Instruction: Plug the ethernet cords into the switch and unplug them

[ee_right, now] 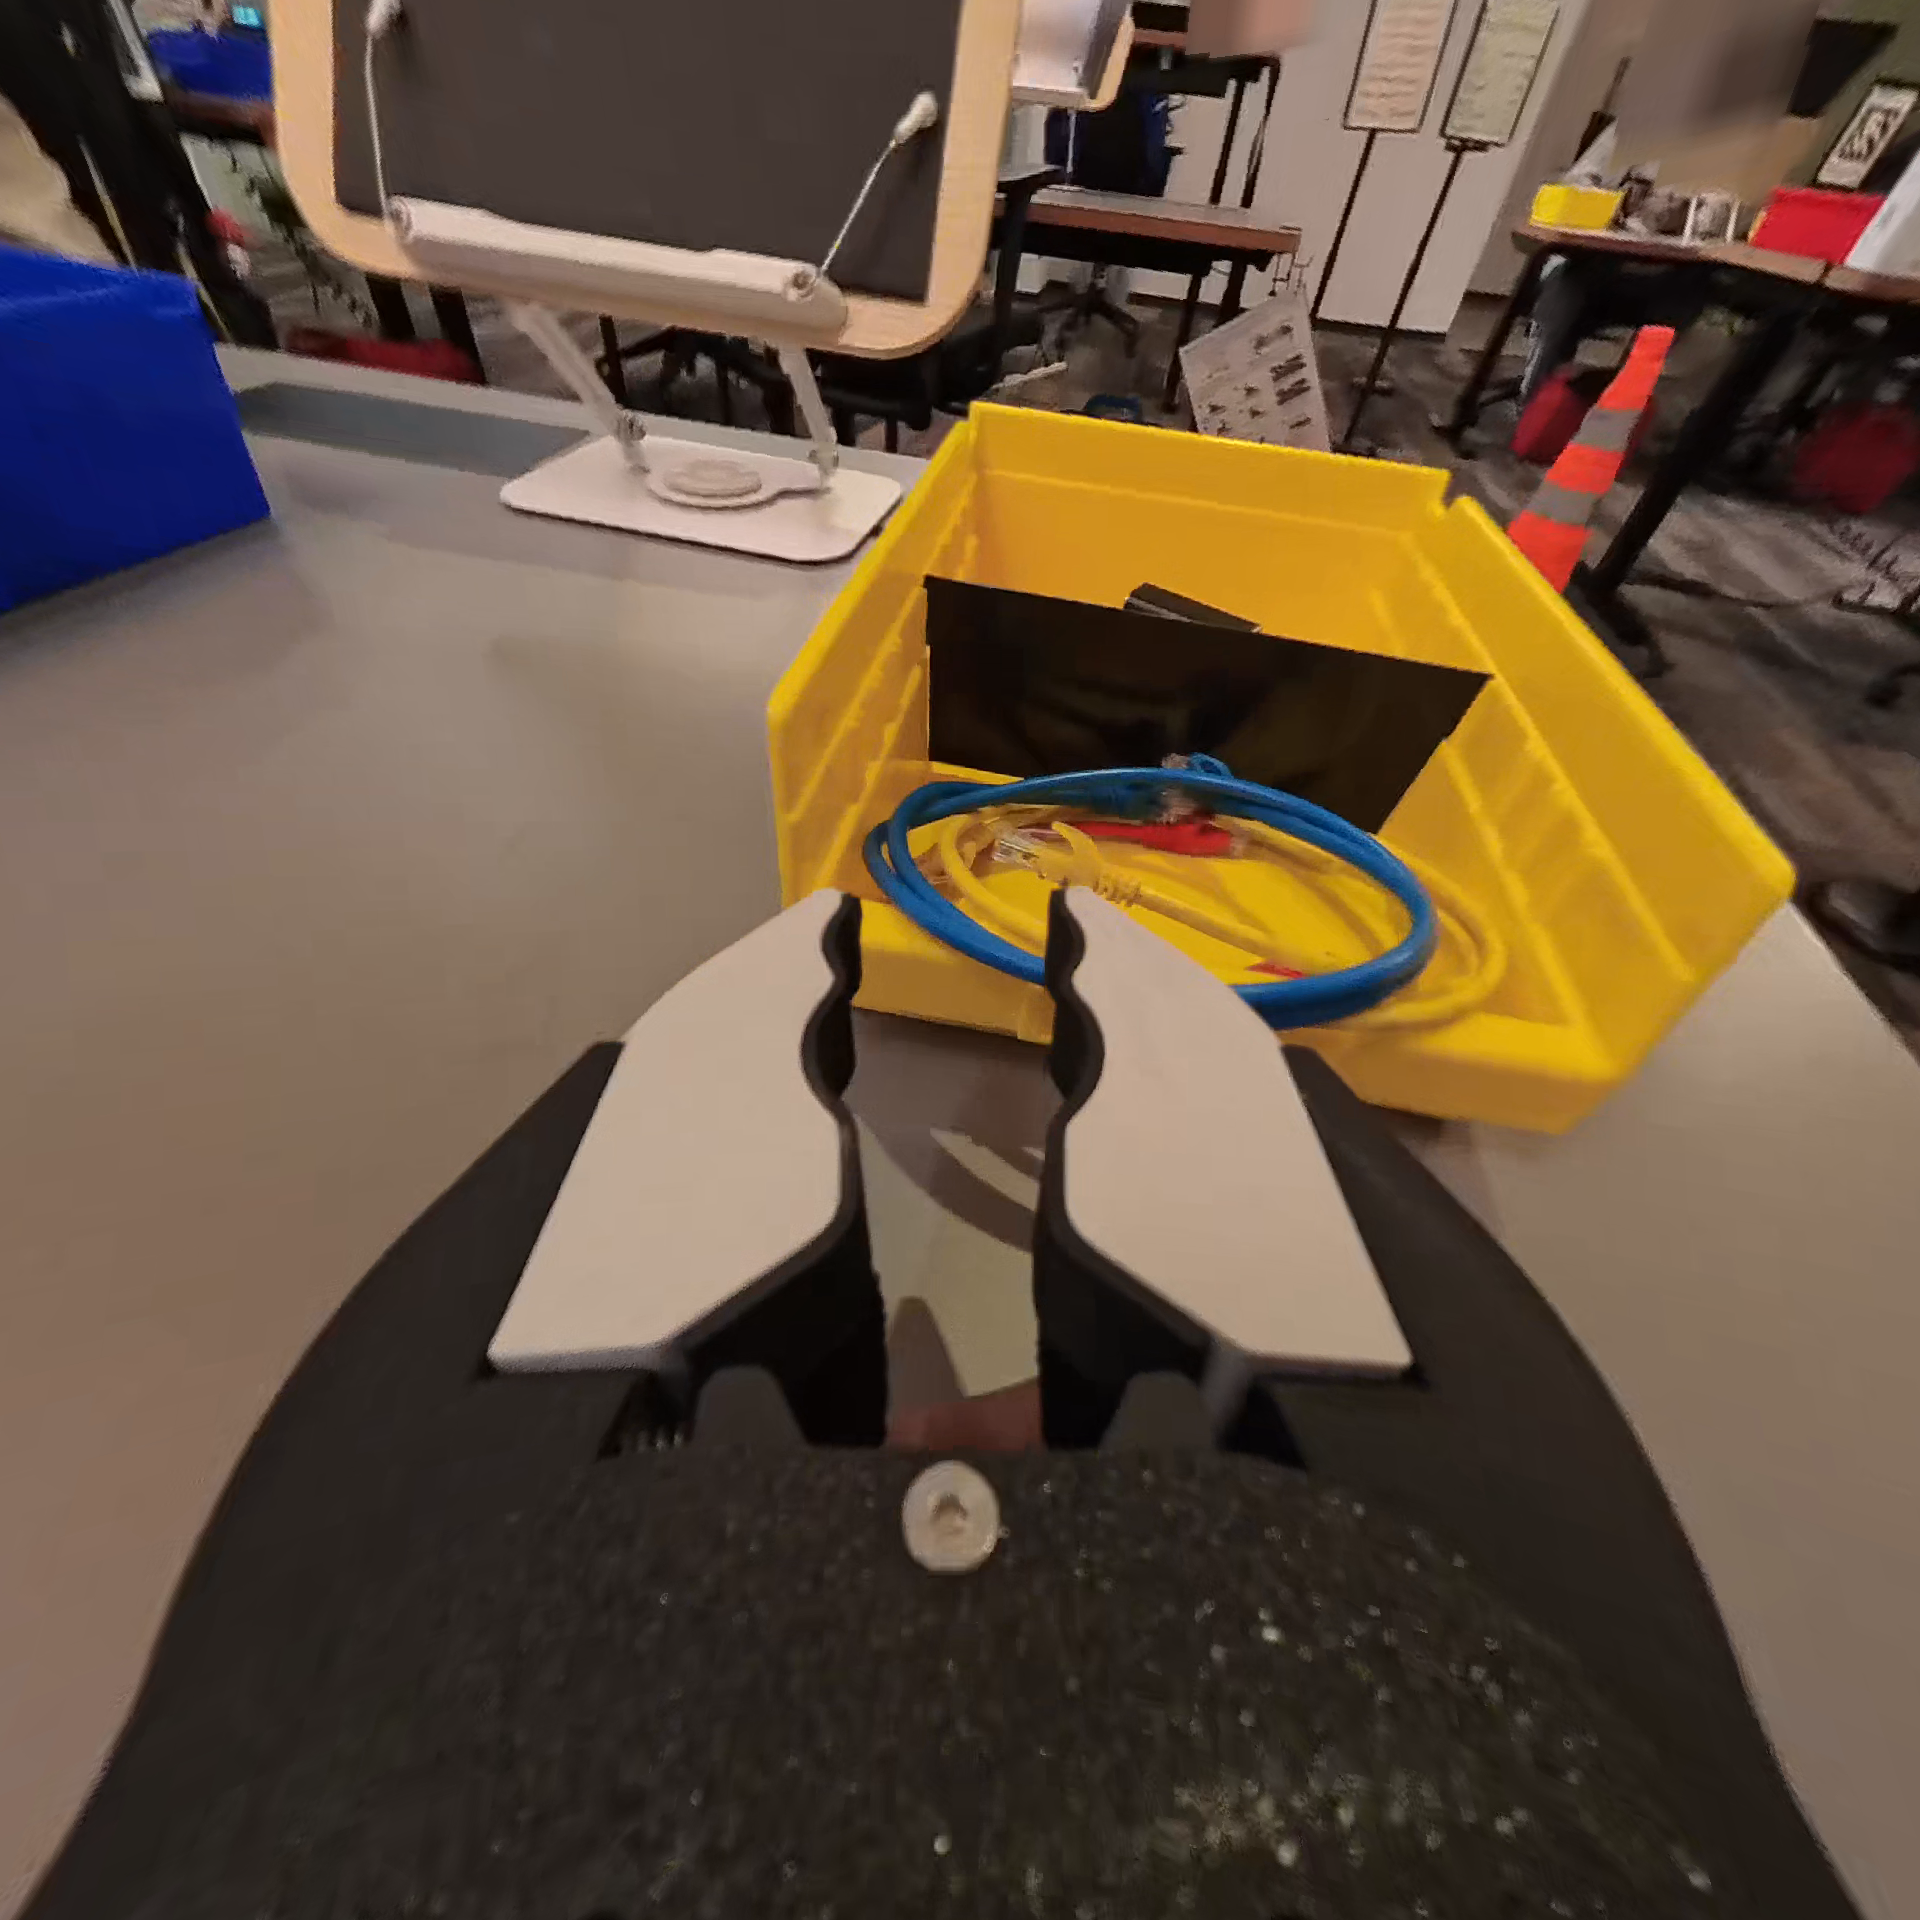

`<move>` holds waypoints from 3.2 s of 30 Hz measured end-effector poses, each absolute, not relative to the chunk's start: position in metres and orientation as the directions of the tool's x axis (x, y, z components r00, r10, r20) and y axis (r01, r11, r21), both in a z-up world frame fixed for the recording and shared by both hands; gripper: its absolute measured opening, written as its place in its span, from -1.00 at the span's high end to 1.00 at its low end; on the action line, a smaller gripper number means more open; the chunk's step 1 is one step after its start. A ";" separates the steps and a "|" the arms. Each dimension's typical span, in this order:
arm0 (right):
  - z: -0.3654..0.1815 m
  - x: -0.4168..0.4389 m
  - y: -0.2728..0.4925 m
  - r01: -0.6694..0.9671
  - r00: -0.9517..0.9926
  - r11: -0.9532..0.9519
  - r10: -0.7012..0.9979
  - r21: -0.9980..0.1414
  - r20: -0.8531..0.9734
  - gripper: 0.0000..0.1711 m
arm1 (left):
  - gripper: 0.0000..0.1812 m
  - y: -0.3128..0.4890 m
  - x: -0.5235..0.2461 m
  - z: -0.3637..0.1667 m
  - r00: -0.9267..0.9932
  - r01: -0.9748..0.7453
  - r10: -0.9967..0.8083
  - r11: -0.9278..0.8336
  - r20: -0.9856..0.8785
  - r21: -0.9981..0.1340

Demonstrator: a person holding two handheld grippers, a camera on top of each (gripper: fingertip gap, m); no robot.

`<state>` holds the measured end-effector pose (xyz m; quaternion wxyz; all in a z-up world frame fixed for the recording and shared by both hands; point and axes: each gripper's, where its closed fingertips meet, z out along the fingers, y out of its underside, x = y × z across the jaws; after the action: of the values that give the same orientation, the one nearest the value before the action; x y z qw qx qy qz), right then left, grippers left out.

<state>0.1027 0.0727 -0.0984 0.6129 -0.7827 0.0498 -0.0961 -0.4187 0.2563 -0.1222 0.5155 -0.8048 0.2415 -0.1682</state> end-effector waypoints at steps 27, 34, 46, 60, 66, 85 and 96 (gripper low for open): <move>-0.125 0.087 0.079 0.066 0.985 -0.355 -0.127 -0.933 0.118 0.59 | 0.69 0.250 -0.412 -0.143 0.830 -0.205 -0.549 -0.464 0.098 -0.862; -0.110 0.042 0.125 -0.022 0.996 -0.299 -0.091 -0.954 0.006 0.31 | 0.65 0.222 -0.356 -0.143 0.717 -0.260 -0.685 -0.430 0.125 -0.865; -0.096 0.070 0.156 -0.060 0.943 -0.342 -0.328 -0.938 0.059 0.21 | 0.41 0.192 -0.284 -0.144 0.587 -0.399 -0.807 -0.224 -0.061 -0.889; -0.063 -0.039 0.106 -0.112 0.985 -0.232 0.100 -0.966 -0.138 0.40 | 0.29 0.147 -0.173 -0.120 0.391 -0.326 -0.919 -0.190 0.052 -0.926; -0.056 0.060 0.041 -0.035 0.923 -0.151 -0.385 -0.988 0.026 0.40 | 0.34 0.145 -0.088 -0.109 0.356 -0.349 -0.933 -0.179 0.046 -0.920; -0.090 0.048 0.080 -0.065 0.911 -0.226 -0.410 -0.972 0.035 0.96 | 0.91 0.177 -0.117 -0.094 0.562 -0.344 -0.811 -0.049 -0.164 -0.938; -0.120 -0.038 0.170 -0.034 0.986 -0.305 -0.166 -0.952 0.018 0.94 | 0.93 0.239 -0.215 -0.114 0.714 -0.338 -0.687 -0.172 -0.133 -0.925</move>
<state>-0.0383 0.1695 -0.1204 0.5863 -0.8057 0.0623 -0.0562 -0.2146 0.2386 -0.1144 0.5446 -0.7486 0.3425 -0.1603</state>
